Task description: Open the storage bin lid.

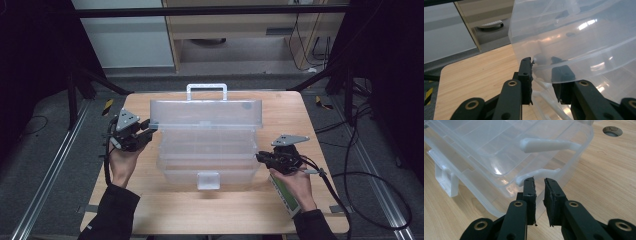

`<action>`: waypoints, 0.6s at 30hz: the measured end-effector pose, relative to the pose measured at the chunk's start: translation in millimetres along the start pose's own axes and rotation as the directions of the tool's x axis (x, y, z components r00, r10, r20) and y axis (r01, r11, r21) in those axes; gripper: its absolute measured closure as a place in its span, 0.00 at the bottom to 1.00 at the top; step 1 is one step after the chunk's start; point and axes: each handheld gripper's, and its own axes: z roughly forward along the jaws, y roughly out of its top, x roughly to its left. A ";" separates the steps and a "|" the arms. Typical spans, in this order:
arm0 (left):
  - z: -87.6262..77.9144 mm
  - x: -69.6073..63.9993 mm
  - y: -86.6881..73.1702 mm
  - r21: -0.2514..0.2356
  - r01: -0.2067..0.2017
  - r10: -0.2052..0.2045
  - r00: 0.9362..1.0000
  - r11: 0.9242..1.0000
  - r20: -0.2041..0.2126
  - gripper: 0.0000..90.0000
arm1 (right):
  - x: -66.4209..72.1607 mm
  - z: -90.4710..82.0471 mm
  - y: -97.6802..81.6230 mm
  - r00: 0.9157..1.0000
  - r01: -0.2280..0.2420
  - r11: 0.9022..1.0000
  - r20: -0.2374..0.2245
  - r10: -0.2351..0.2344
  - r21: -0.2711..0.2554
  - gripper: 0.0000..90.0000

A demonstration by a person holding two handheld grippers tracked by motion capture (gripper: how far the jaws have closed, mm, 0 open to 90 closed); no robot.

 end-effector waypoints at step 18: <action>9.3 6.2 18.6 -0.022 0.011 -0.012 1.000 1.000 -0.028 0.81 | 0.7 -0.1 -0.3 1.000 0.002 1.000 0.005 -0.002 0.000 0.88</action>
